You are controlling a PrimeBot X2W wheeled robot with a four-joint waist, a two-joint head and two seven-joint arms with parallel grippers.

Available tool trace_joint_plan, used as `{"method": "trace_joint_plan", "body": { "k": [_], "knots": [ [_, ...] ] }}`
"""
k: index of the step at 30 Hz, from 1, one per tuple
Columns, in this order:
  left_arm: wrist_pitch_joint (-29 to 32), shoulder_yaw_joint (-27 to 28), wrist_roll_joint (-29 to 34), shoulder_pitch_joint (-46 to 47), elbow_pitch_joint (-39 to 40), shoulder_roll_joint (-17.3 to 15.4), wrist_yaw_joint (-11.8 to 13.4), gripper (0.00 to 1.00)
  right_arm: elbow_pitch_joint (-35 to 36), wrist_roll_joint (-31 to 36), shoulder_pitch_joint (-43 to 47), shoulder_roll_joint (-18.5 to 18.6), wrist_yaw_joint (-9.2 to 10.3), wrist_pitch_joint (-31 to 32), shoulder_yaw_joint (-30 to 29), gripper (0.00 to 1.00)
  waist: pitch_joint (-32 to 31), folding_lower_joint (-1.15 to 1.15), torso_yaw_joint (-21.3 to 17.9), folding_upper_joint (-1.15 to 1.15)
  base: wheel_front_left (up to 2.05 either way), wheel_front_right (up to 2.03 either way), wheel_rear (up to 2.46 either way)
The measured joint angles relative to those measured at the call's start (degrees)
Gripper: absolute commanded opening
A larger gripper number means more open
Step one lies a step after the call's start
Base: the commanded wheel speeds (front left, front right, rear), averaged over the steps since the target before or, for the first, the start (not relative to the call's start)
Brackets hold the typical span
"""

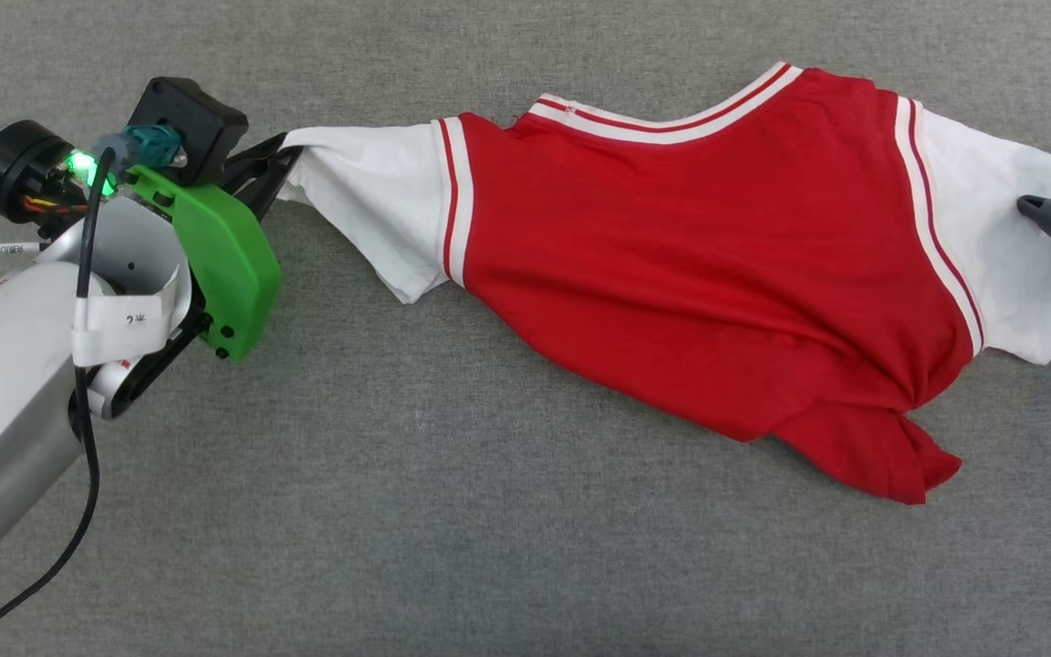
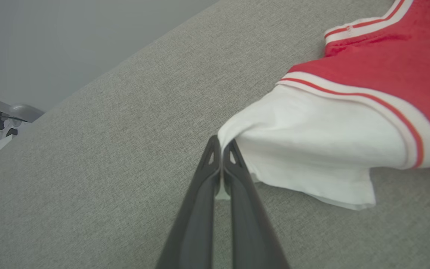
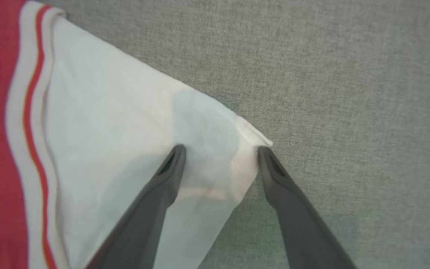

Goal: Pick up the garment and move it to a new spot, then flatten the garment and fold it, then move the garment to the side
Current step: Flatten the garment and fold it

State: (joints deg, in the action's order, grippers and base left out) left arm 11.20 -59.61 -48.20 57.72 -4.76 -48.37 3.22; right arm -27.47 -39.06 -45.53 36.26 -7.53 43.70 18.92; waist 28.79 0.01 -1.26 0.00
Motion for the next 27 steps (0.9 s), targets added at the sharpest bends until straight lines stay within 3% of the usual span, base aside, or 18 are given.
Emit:
{"method": "trace_joint_plan", "body": {
  "k": [5,6,7,15,27],
  "knots": [
    [-0.1,0.0,0.0,0.0,-0.2,0.1,0.0,0.00,-2.8,-1.2,-0.1,0.2,0.02,-1.7,1.9,1.00,-0.2,0.00,0.1,0.00,0.00,0.00,0.00],
    [-0.1,0.0,0.0,0.0,-0.3,0.1,0.0,0.00,-3.1,-1.2,-0.1,0.3,0.02,-2.4,2.3,0.36,-0.3,0.00,0.1,0.00,0.00,0.00,0.00],
    [-0.1,-0.1,0.0,0.0,-0.5,0.2,0.0,0.00,-3.3,-1.2,-0.2,0.4,0.01,-3.5,2.9,0.00,-0.5,0.00,0.0,0.00,0.00,0.00,0.00],
    [-2.0,-0.2,-0.7,-0.1,-2.6,1.2,-0.5,0.00,-4.1,-0.8,-0.6,1.8,0.00,-15.4,5.9,0.00,-3.5,0.00,-0.3,0.00,0.00,0.00,0.00],
    [-9.8,3.3,-1.4,-1.3,0.8,0.5,1.1,0.00,6.4,-1.5,-1.1,7.4,0.00,-27.3,6.7,0.00,-11.8,-0.01,-1.1,0.00,0.00,0.00,0.00]
  ]
}}
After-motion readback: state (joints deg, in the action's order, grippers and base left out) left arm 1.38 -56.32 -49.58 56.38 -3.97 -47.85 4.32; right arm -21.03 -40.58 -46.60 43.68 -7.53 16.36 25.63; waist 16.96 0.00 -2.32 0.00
